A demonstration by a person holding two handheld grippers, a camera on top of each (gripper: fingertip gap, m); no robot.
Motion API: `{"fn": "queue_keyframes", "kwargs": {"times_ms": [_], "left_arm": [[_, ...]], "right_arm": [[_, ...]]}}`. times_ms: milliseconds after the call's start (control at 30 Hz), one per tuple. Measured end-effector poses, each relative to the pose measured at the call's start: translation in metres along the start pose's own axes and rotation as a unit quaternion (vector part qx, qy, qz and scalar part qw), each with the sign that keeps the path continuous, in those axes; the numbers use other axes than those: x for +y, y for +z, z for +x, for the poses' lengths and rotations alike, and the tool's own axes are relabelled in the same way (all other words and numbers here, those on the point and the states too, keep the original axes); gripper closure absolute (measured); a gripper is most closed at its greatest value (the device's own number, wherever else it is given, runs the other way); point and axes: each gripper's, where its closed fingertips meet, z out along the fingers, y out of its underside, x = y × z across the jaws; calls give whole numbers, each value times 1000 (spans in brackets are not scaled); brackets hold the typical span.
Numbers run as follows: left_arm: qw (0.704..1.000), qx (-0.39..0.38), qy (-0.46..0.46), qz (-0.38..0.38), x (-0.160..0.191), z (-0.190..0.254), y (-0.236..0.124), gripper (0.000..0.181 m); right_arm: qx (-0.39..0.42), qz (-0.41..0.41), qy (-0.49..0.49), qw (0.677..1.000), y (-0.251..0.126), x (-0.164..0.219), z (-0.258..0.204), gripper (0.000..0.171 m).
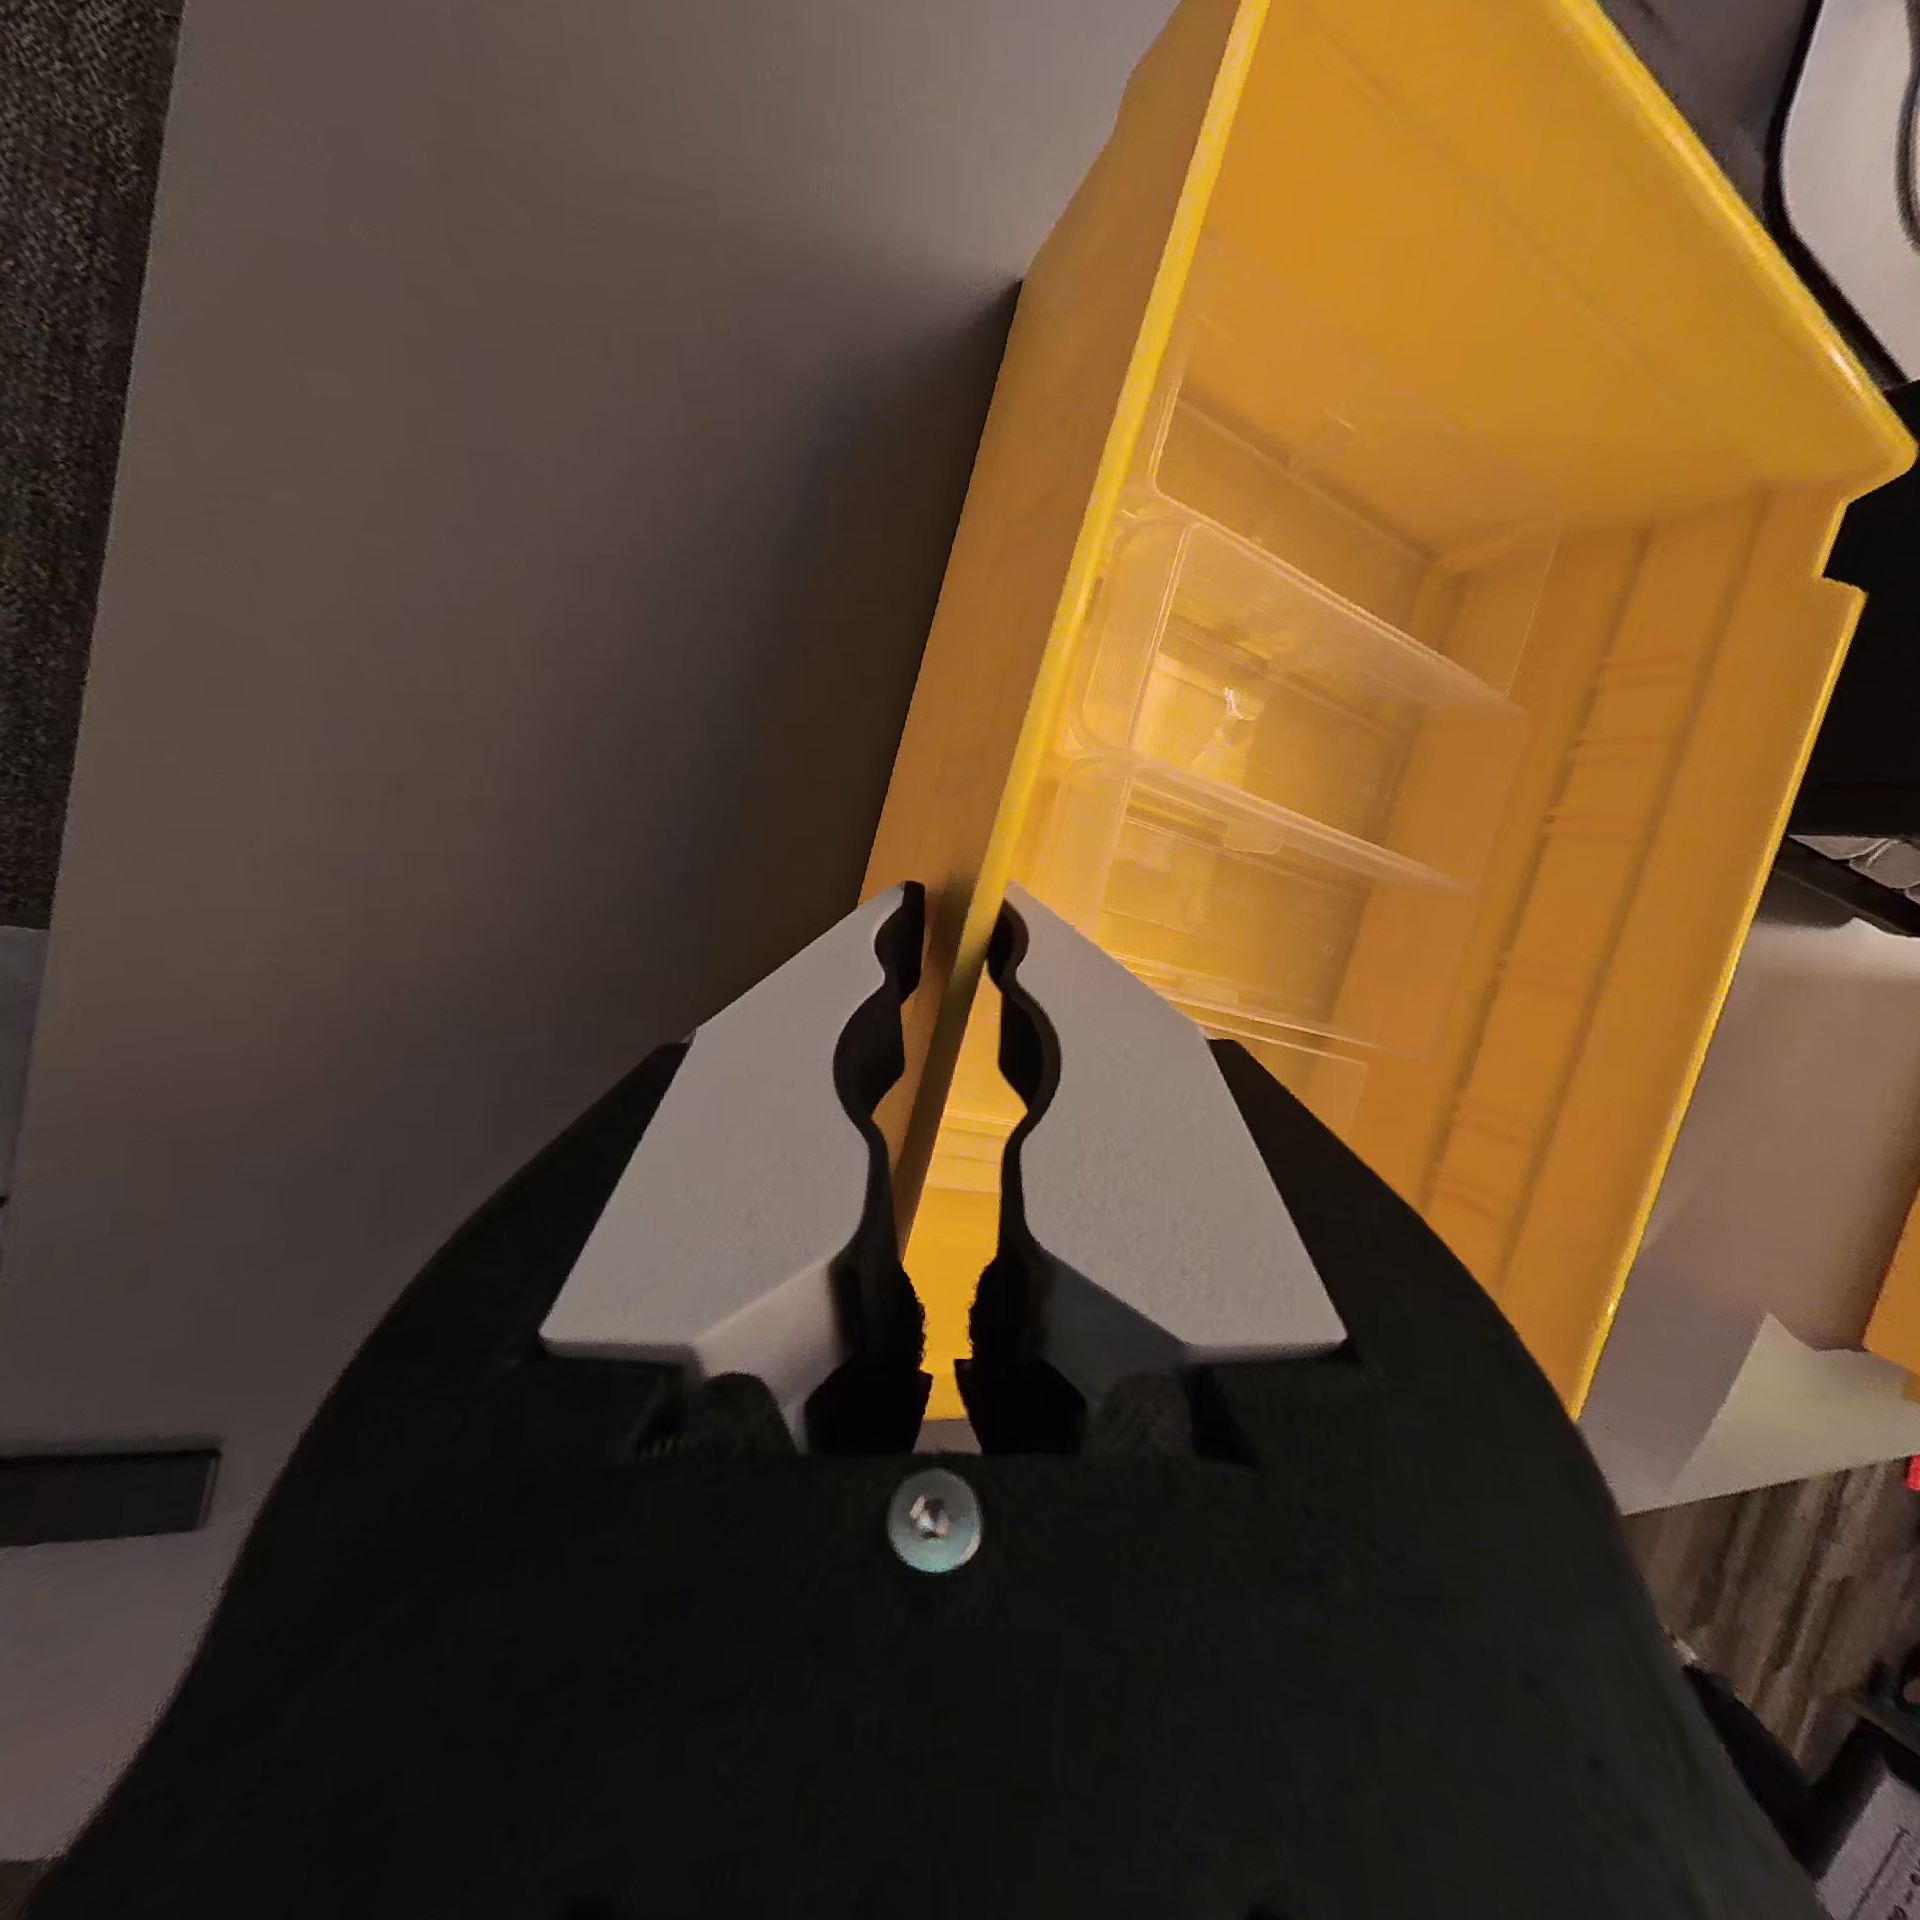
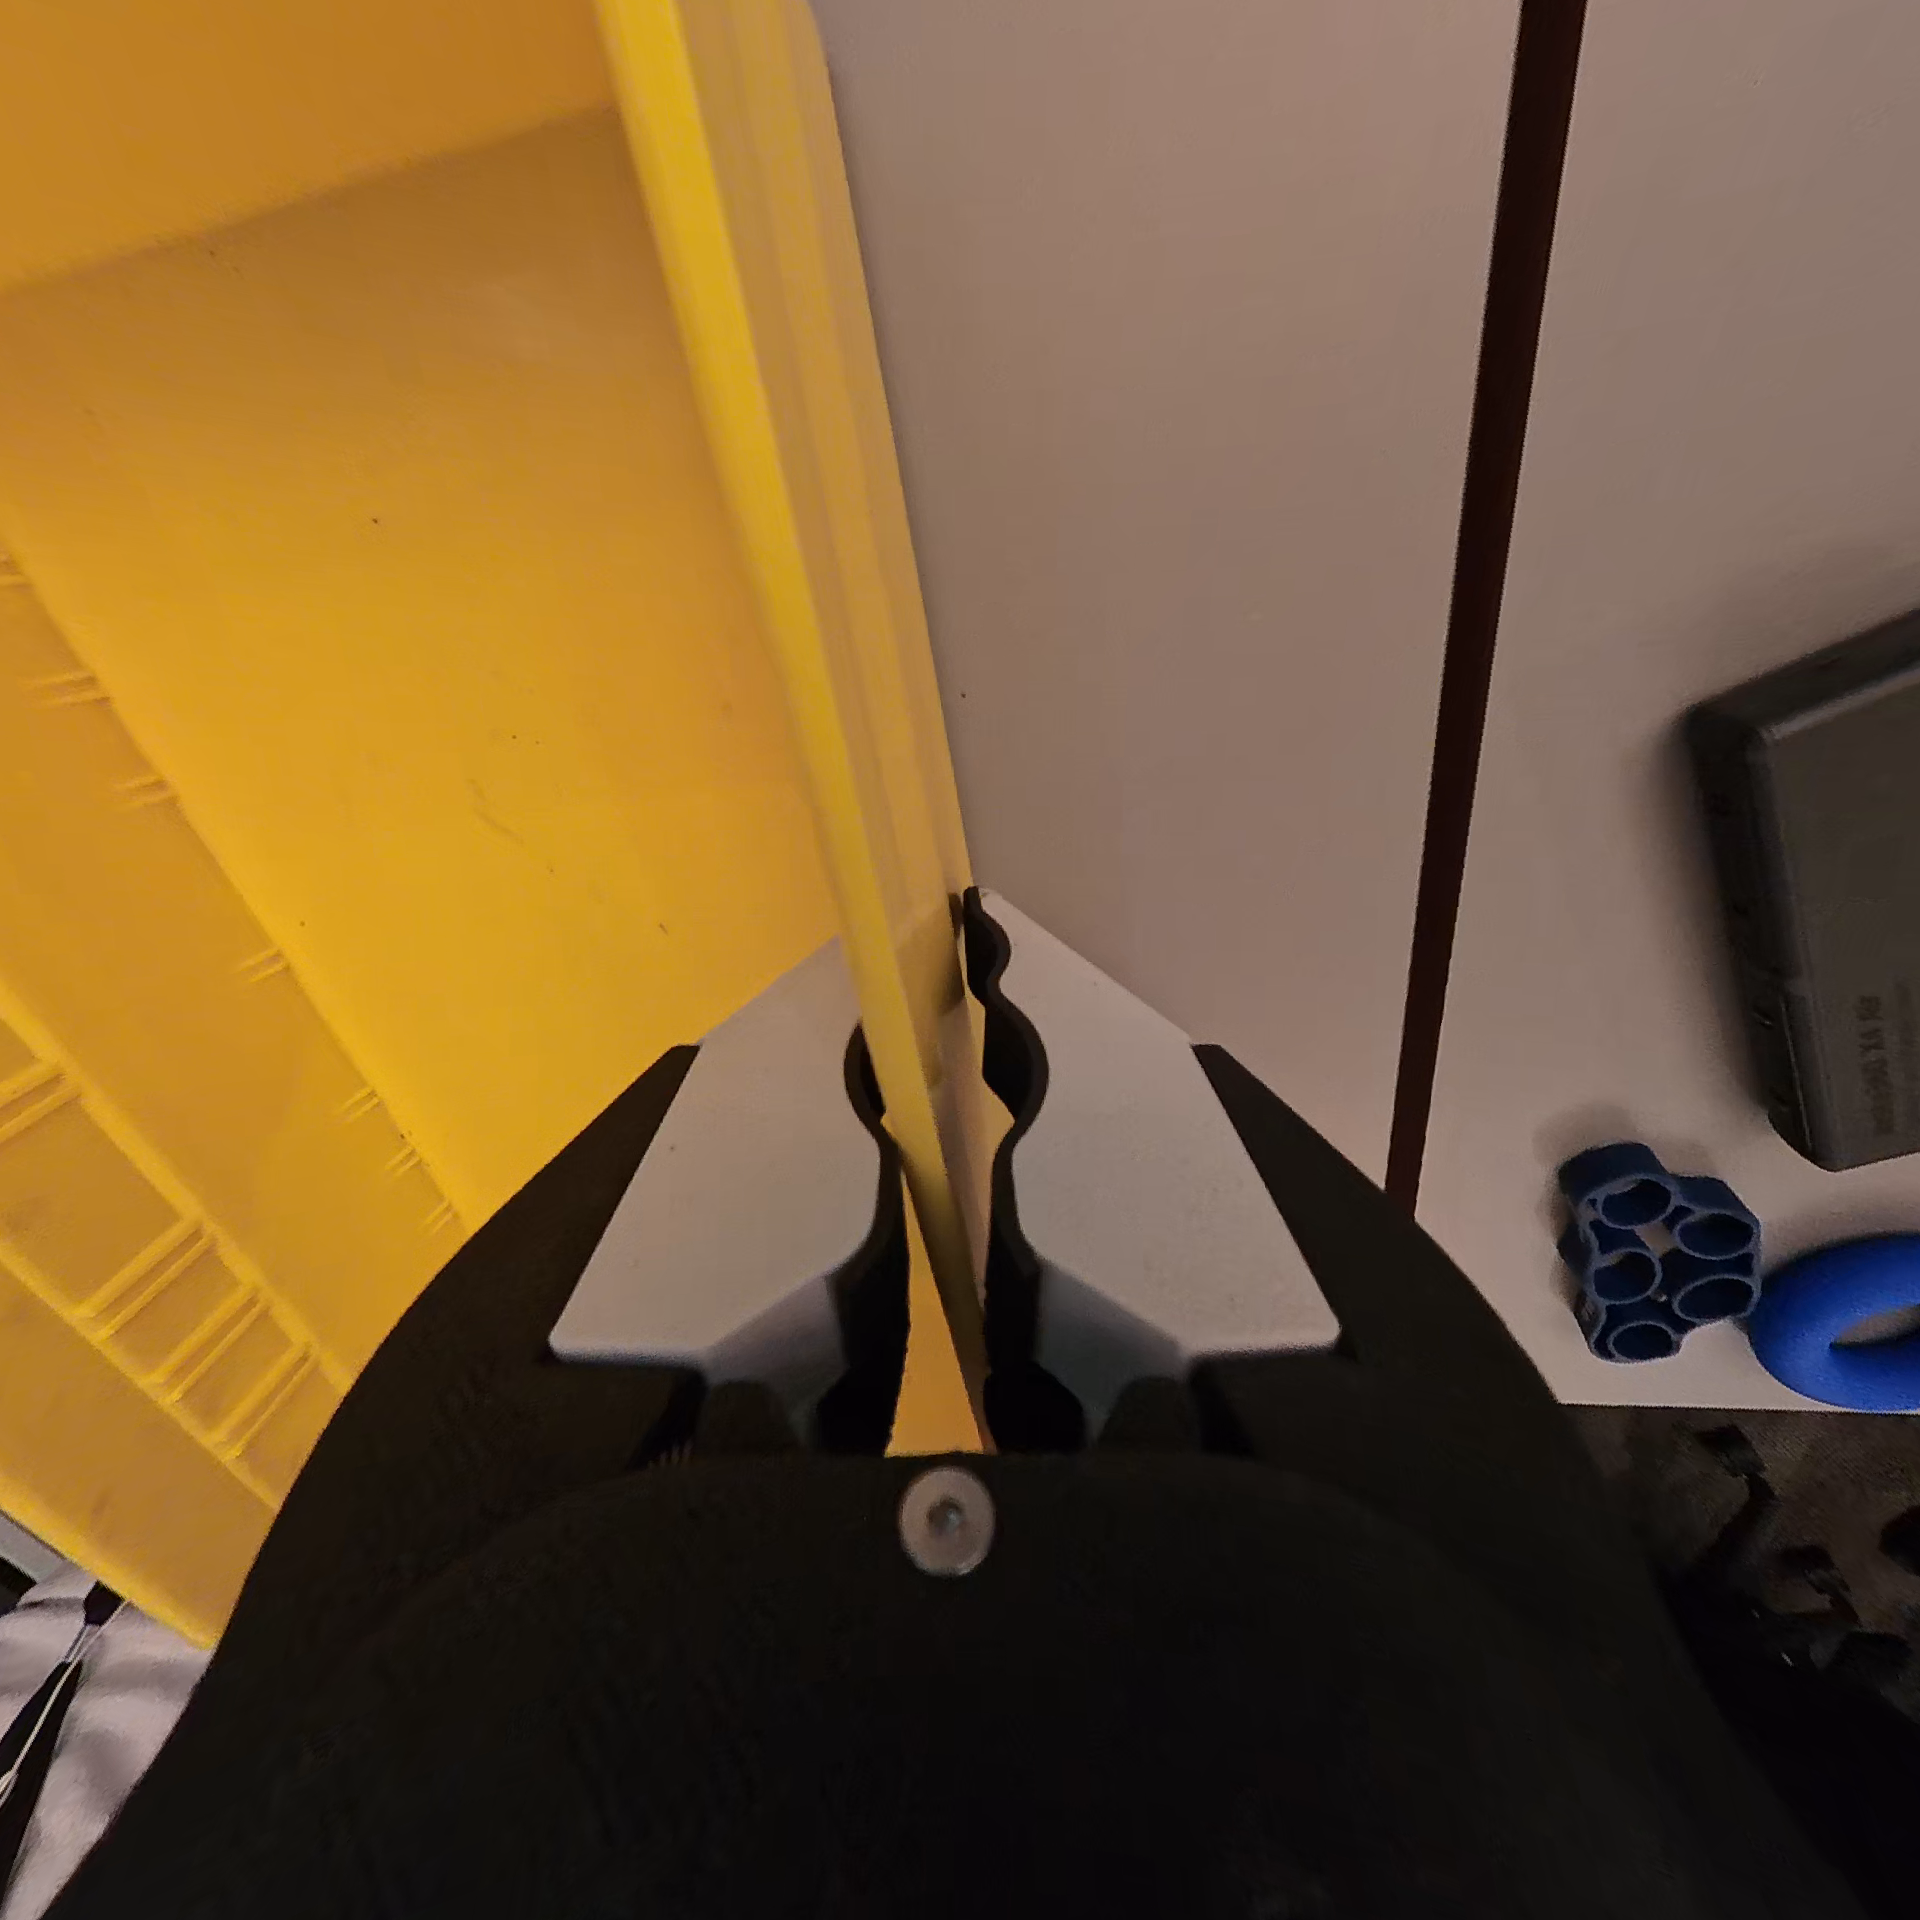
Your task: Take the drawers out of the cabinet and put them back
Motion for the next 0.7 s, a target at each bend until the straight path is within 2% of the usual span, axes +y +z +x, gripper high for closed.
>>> {"fn": "queue_keyframes", "kwargs": {"times_ms": [300,467,600,700], "left_arm": [[1000,3,15,-5,6,3,-2,172],[999,9,51,15,4,5,-7,171],[994,2,84,69,-7,7,-30,149],[980,9,159,120,-13,23,-56,140]], "right_arm": [[-1,17,-5,1000,0,-1,0,167],[18,36,-16,999,-8,-4,5,156],[41,72,-25,996,-32,-10,9,146],[80,118,-53,988,-65,-19,10,144]]}}
